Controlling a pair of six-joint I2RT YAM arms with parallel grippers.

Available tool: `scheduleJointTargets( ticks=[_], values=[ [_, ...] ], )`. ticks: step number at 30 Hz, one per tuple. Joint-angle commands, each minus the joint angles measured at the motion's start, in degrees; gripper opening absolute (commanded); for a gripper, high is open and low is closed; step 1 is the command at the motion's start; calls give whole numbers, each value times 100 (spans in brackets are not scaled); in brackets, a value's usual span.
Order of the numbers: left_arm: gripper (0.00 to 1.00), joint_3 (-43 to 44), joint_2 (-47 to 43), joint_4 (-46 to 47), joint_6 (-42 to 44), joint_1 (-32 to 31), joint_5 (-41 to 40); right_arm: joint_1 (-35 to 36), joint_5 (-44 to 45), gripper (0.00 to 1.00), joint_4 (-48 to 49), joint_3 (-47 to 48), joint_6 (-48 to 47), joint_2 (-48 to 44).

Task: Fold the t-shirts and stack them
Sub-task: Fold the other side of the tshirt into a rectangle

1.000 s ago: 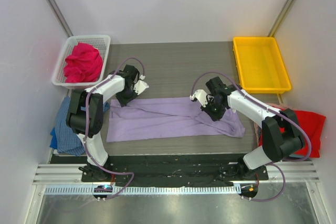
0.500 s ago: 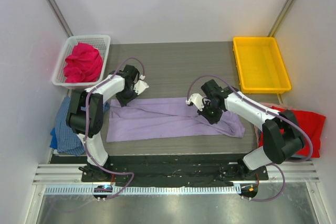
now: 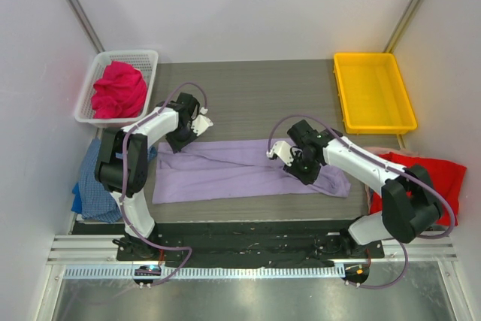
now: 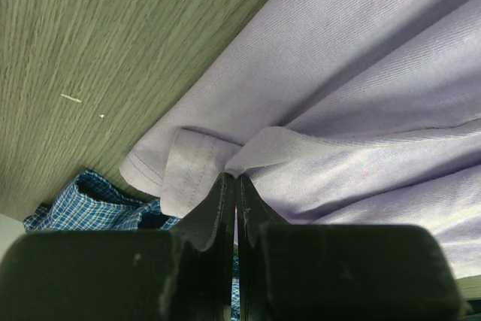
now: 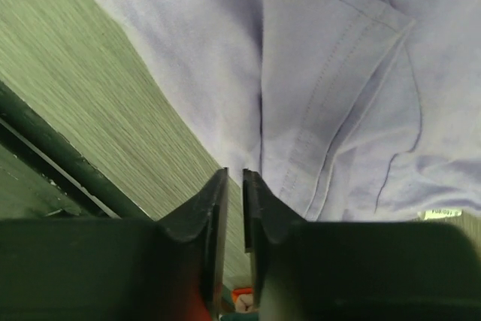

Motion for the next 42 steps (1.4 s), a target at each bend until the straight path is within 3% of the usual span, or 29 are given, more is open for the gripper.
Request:
scheduleJointTargets(
  ticks=[1, 15, 31, 36, 40, 42],
  values=[
    [4, 169, -189, -76, -2, 1, -130, 35, 252, 28, 213, 336, 46, -75],
    [4, 63, -224, -15, 68, 1, -236, 35, 551, 43, 785, 899, -32, 822],
    [4, -51, -215, 64, 60, 1, -227, 18, 595, 44, 934, 1005, -243, 1226],
    [4, -59, -189, 82, 69, 1, -253, 18, 595, 36, 943, 943, -235, 1209],
    [4, -59, -198, 91, 60, 1, -245, 18, 595, 16, 926, 873, -200, 1130],
    [4, -51, -189, 73, 68, -8, -236, 26, 595, 11, 926, 855, -182, 1104]
  ],
)
